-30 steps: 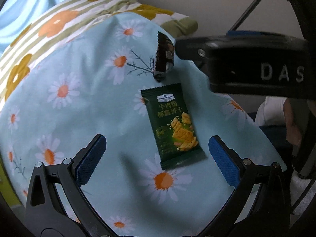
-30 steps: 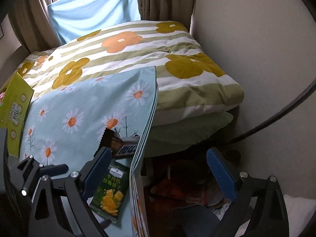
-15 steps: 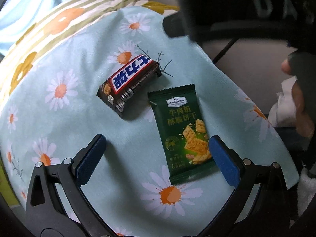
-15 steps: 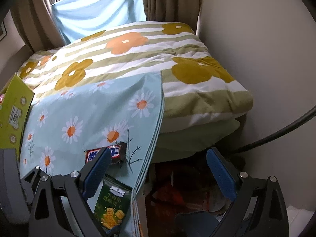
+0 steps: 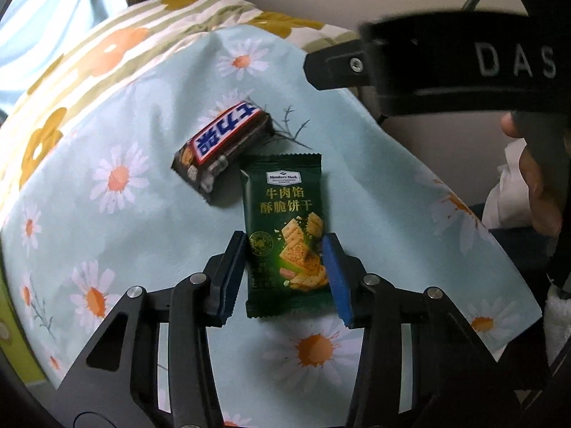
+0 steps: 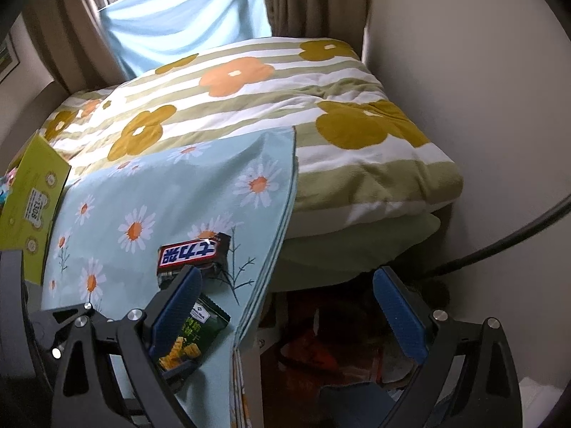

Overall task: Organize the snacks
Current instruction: 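Grasp the green cracker packet with the left gripper while the right grasps the chocolate bar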

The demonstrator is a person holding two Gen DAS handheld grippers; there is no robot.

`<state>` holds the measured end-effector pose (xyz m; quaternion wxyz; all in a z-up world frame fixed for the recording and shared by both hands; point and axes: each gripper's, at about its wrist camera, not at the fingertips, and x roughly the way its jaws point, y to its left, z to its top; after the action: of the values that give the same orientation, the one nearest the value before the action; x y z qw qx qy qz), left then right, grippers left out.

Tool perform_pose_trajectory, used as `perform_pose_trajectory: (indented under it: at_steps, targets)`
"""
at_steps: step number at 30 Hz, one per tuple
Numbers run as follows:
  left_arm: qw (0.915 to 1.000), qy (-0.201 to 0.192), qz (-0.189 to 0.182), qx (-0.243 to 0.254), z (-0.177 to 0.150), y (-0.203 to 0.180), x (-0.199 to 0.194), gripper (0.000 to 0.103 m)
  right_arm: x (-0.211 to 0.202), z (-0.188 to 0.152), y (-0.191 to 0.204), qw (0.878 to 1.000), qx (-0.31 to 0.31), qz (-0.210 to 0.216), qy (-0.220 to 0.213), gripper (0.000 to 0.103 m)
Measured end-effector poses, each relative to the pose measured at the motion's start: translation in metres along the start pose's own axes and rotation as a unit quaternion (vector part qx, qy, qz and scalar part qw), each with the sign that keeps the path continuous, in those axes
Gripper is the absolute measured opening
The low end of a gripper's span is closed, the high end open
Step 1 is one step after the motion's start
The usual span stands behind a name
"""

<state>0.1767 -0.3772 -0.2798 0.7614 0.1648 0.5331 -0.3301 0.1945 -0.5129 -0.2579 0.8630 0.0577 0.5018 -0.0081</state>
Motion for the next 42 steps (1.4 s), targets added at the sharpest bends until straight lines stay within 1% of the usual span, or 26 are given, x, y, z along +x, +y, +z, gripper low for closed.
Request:
perform_pose_trajectory:
  at_steps: [1, 4, 5, 7, 9, 12, 14, 16, 19, 21, 24, 27, 28, 29, 30, 31, 34, 37, 40, 42]
  targets:
    - [1.0000, 0.001, -0.001, -0.002, -0.001, 0.003, -0.001, 0.039, 0.001, 0.001, 0.003, 1.000, -0.009, 0.003, 0.001, 0.096]
    - [1.0000, 0.000, -0.005, -0.007, -0.004, 0.013, -0.007, 0.034, 0.004, 0.004, 0.011, 0.999, -0.034, 0.019, 0.004, 0.087]
    - [1.0000, -0.002, -0.003, -0.008, -0.005, 0.017, -0.010, 0.032, 0.005, 0.004, 0.014, 0.999, -0.041, 0.022, 0.007, 0.086]
    - [0.9999, -0.003, 0.000, -0.013, -0.006, 0.026, -0.014, 0.029, 0.009, 0.007, 0.020, 0.998, -0.060, 0.031, 0.011, 0.085]
    - [0.9997, 0.000, 0.001, -0.023, -0.008, 0.038, -0.014, 0.029, 0.013, 0.009, 0.026, 0.996, -0.076, 0.042, 0.014, 0.084]
    - [0.9991, 0.001, 0.002, -0.041, -0.014, 0.051, -0.015, 0.029, 0.022, 0.013, 0.038, 0.990, -0.125, 0.054, 0.027, 0.083]
    - [0.9986, 0.001, 0.008, -0.053, -0.015, 0.061, -0.016, 0.029, 0.028, 0.015, 0.043, 0.987, -0.146, 0.062, 0.039, 0.083]
    - [0.9980, 0.002, 0.012, -0.062, -0.019, 0.066, -0.018, 0.029, 0.033, 0.019, 0.048, 0.985, -0.149, 0.070, 0.049, 0.083]
    - [0.9969, 0.005, 0.009, -0.078, -0.021, 0.076, -0.019, 0.029, 0.037, 0.022, 0.053, 0.986, -0.139, 0.077, 0.052, 0.083]
    - [0.9958, 0.008, 0.002, -0.091, -0.021, 0.082, -0.017, 0.029, 0.039, 0.024, 0.054, 0.988, -0.124, 0.074, 0.058, 0.083]
    - [0.9949, 0.014, 0.002, -0.100, -0.024, 0.084, -0.017, 0.031, 0.040, 0.025, 0.056, 0.989, -0.112, 0.070, 0.059, 0.083]
    - [0.9949, 0.026, 0.001, -0.098, -0.019, 0.081, -0.012, 0.037, 0.040, 0.026, 0.058, 0.991, -0.104, 0.066, 0.059, 0.083]
    - [0.9948, 0.029, -0.001, -0.098, -0.014, 0.082, -0.007, 0.045, 0.039, 0.026, 0.057, 0.991, -0.102, 0.067, 0.058, 0.083]
    - [0.9948, 0.030, -0.002, -0.097, -0.013, 0.080, -0.007, 0.060, 0.038, 0.026, 0.057, 0.991, -0.100, 0.069, 0.057, 0.083]
    - [0.9949, 0.031, 0.001, -0.096, -0.013, 0.079, -0.006, 0.070, 0.037, 0.027, 0.056, 0.991, -0.099, 0.070, 0.056, 0.083]
    - [0.9952, 0.034, 0.005, -0.092, -0.012, 0.078, -0.005, 0.083, 0.037, 0.027, 0.056, 0.991, -0.097, 0.071, 0.055, 0.083]
    - [0.9955, 0.043, 0.003, -0.085, -0.009, 0.077, -0.003, 0.084, 0.035, 0.027, 0.055, 0.991, -0.090, 0.077, 0.054, 0.083]
    - [0.9937, 0.066, 0.001, -0.090, -0.006, 0.080, 0.005, 0.084, 0.036, 0.025, 0.056, 0.991, -0.088, 0.079, 0.056, 0.083]
    - [0.9936, 0.070, -0.005, -0.088, 0.000, 0.082, 0.004, 0.084, 0.036, 0.025, 0.058, 0.991, -0.086, 0.082, 0.059, 0.083]
    - [0.9931, 0.084, 0.003, -0.082, 0.004, 0.082, 0.007, 0.079, 0.036, 0.025, 0.057, 0.991, -0.082, 0.082, 0.060, 0.083]
